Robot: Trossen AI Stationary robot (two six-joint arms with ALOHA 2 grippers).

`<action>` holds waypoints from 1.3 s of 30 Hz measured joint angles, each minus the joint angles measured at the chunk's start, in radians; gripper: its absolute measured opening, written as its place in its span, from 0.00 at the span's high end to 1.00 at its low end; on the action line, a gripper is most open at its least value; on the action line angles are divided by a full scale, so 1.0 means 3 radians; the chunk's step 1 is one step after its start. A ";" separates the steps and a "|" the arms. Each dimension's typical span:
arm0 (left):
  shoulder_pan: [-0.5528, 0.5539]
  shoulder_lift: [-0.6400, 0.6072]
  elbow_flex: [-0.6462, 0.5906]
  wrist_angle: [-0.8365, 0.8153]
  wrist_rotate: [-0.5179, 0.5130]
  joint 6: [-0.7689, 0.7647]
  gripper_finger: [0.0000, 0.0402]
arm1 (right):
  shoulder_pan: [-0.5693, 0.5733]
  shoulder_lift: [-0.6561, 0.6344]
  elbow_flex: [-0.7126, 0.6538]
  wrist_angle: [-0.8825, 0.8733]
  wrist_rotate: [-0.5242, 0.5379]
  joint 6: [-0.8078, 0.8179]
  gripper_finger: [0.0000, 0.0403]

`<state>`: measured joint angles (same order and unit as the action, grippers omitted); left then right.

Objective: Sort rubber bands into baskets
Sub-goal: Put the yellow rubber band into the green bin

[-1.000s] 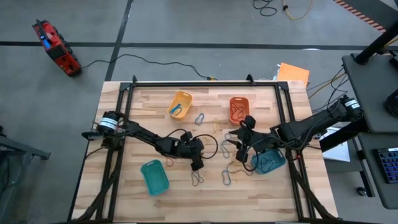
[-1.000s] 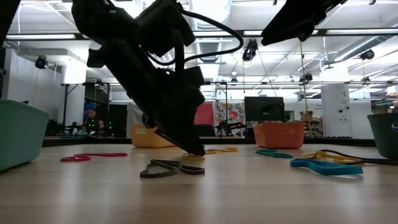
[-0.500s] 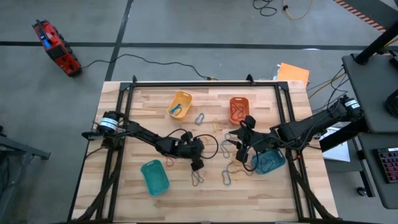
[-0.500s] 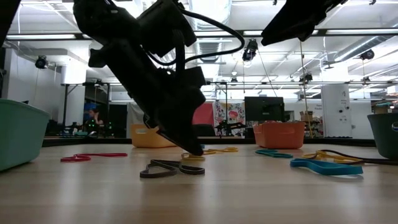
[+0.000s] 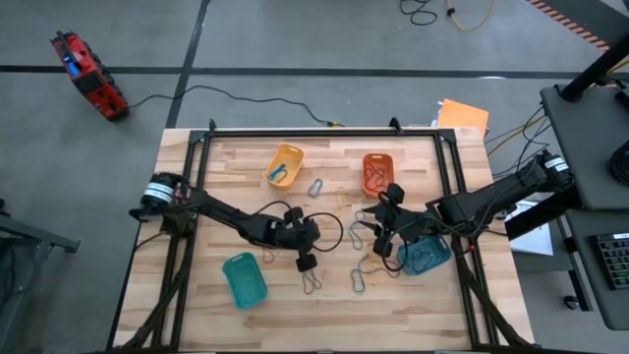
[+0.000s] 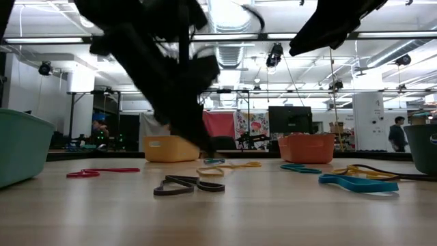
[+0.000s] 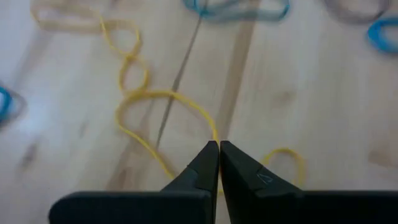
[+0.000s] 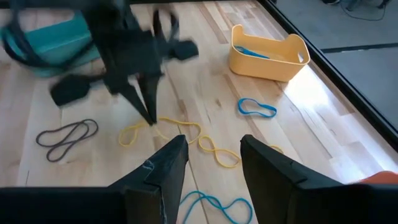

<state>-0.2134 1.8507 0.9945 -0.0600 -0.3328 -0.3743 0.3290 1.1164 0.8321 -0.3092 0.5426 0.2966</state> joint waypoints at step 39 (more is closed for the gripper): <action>-0.1248 -0.2234 0.0011 -0.1381 0.0150 -0.0149 1.00 | 0.0000 0.0000 -0.0084 0.0030 0.0019 0.0027 0.65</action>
<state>-0.5880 1.1805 0.9977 -0.4743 -0.2879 -0.4190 0.3290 1.1164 0.8070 -0.3000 0.5485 0.3046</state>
